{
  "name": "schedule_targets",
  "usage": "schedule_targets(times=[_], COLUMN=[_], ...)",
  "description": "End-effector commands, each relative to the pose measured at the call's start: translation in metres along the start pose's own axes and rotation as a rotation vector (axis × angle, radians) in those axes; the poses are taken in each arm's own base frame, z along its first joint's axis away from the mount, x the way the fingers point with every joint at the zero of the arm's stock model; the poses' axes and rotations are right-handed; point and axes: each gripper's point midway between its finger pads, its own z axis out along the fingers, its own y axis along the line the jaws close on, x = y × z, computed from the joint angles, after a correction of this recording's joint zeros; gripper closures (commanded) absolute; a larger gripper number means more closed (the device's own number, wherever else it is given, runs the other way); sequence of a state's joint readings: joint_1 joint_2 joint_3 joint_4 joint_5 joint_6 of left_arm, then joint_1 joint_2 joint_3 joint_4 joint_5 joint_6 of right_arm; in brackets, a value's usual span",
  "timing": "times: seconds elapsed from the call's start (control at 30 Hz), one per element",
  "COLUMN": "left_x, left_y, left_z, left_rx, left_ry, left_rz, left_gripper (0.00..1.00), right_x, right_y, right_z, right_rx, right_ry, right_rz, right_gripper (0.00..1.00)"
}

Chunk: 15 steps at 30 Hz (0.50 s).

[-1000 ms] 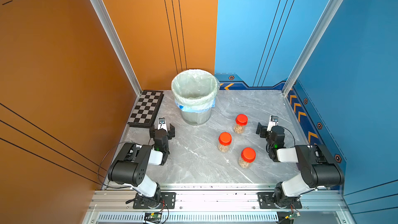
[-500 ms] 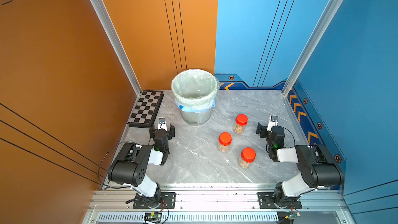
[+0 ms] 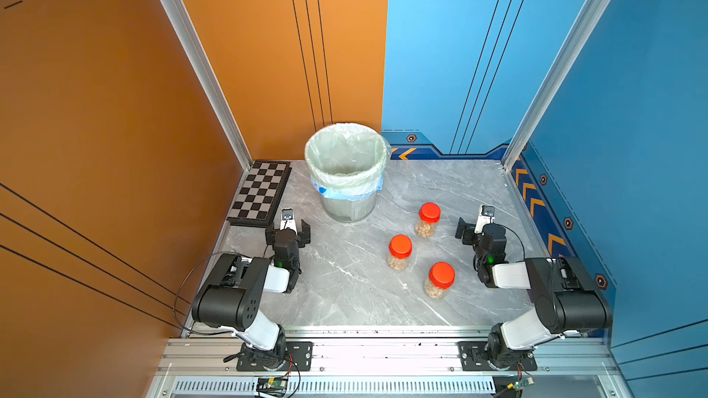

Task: Empty moldy peanuts from jars
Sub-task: Pick up the jar from the center of the board.

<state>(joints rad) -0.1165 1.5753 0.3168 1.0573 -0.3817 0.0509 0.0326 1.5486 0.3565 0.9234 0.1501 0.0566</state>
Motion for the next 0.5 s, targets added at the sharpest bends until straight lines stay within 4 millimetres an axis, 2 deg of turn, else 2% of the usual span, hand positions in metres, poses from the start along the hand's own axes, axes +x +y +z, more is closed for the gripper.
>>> schedule_targets(times=[0.0,0.23,0.47], left_x=[-0.003,-0.004,-0.009], left_y=[0.001,-0.001,0.002], left_z=[0.004,0.003,-0.001], left_rx=[-0.001,0.005,-0.014], left_ry=[0.001,-0.002,-0.016], left_rz=[-0.017,-0.01,-0.016], left_gripper=[0.02,0.02,0.02], right_x=[-0.004,-0.006,-0.027], right_y=[0.001,0.001,-0.004], right_z=[0.002,0.002,-0.008], right_rx=[0.001,0.007,0.034], right_ry=[0.0,0.001,0.015], right_rz=[0.003,0.002,0.008], right_gripper=[0.0,0.0,0.0])
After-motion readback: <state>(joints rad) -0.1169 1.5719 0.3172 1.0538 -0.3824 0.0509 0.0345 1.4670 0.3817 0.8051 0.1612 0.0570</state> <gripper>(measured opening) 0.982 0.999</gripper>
